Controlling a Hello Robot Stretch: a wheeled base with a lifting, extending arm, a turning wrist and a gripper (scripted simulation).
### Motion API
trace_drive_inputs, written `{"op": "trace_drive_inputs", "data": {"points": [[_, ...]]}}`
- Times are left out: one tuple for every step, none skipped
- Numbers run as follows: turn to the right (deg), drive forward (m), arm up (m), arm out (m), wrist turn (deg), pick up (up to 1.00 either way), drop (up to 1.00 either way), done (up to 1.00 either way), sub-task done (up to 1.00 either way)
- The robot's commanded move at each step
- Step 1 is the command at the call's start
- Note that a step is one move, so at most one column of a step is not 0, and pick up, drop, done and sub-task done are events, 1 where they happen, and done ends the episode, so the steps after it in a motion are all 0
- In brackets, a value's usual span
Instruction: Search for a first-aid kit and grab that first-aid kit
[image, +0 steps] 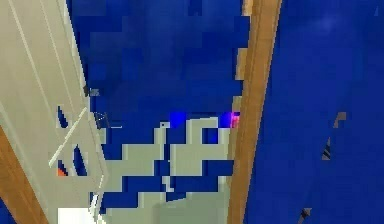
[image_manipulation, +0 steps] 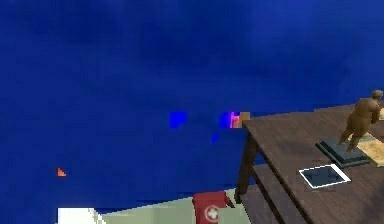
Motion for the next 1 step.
{"op": "trace_drive_inputs", "data": {"points": [[0.0,0.0,0.0,0.0,0.0,1.0,0.0,0.0,0.0]]}}
